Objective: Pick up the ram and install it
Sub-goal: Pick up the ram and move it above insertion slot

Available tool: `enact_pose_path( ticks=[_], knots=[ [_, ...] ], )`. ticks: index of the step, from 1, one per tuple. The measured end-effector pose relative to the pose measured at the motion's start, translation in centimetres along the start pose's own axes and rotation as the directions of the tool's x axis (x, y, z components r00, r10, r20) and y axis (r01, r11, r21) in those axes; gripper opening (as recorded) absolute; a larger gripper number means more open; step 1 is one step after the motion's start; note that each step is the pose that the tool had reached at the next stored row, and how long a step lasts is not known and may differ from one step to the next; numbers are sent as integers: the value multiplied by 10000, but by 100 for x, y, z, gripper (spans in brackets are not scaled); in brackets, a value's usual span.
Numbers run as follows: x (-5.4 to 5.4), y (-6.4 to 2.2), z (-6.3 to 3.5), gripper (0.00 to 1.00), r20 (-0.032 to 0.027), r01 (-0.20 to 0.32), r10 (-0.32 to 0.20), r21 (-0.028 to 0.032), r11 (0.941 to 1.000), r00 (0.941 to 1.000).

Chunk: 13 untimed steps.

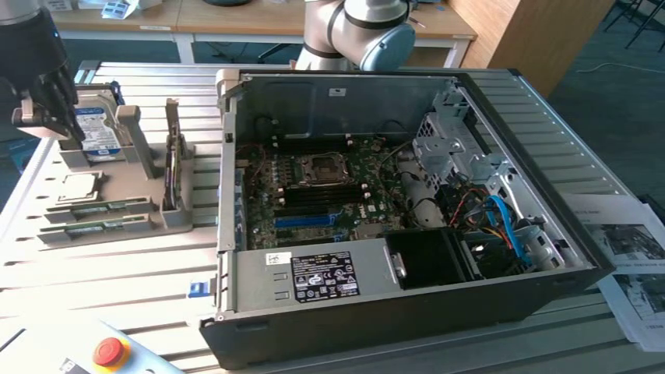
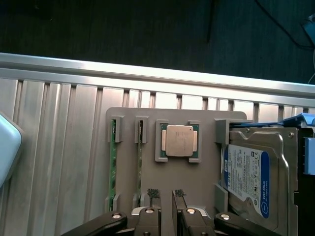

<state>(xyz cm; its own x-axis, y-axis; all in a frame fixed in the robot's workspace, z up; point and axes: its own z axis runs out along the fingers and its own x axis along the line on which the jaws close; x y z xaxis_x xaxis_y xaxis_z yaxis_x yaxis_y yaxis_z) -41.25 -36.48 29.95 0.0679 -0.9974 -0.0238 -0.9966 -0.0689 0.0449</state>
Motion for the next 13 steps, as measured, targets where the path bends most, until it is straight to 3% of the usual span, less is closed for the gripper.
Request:
enact_pose_path(
  ticks=[6,13],
  knots=[
    [22,0,19,24,-1,1,-1,0,10000,10000],
    [170,9,16,24,0,0,0,-7,10000,10000]
  ],
)
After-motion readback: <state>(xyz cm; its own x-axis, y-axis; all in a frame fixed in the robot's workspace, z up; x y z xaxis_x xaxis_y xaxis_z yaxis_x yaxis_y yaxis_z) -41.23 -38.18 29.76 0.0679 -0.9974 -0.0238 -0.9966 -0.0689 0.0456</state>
